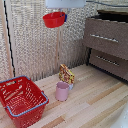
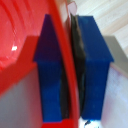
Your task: Transport the gripper mindfully toward the orange-red bowl and clasp it to elevate with ease. Ensure your robot's arm aligns efficiently with the top drawer's opening. Carefully slide the orange-red bowl into the designated spot with precision. After confirmation, withdraw the gripper gently. Close the drawer smoothly by transitioning the gripper to its handle.
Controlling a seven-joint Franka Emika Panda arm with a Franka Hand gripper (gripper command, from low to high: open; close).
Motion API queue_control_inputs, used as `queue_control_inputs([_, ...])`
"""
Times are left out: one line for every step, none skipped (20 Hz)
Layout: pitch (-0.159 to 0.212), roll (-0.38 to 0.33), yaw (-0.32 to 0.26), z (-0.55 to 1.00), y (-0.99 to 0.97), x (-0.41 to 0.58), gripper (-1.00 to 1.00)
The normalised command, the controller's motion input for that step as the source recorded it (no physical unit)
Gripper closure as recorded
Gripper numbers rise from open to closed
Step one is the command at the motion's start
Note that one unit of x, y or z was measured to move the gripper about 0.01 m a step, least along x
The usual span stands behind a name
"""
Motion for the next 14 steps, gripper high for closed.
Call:
queue_control_inputs([0.096, 0.033, -0.219, 0.81, -0.43, 0.037, 1.0])
queue_control_inputs([0.104, 0.033, -0.22, 0.8, -0.43, 0.009, 1.0])
queue_control_inputs([0.109, 0.026, -0.241, 0.77, -0.41, 0.0, 1.0])
queue_control_inputs([0.116, 0.021, -0.252, 0.75, -0.41, 0.0, 1.0])
queue_control_inputs([0.11, 0.011, -0.269, 0.71, -0.39, 0.0, 1.0])
queue_control_inputs([0.105, 0.0, -0.292, 0.66, -0.35, 0.009, 1.0])
queue_control_inputs([0.105, 0.0, -0.298, 0.64, -0.35, 0.014, 1.0])
queue_control_inputs([0.119, 0.0, -0.281, 0.64, -0.39, 0.0, 1.0])
queue_control_inputs([0.125, 0.0, -0.265, 0.63, -0.44, 0.0, 1.0])
queue_control_inputs([0.132, 0.0, -0.246, 0.63, -0.48, 0.0, 1.0])
queue_control_inputs([0.121, 0.0, -0.241, 0.61, -0.49, 0.0, 1.0])
queue_control_inputs([0.115, 0.0, -0.234, 0.6, -0.51, 0.0, 1.0])
queue_control_inputs([0.103, 0.0, -0.226, 0.57, -0.53, 0.0, 1.0])
queue_control_inputs([0.09, 0.0, -0.213, 0.54, -0.56, 0.0, 1.0])
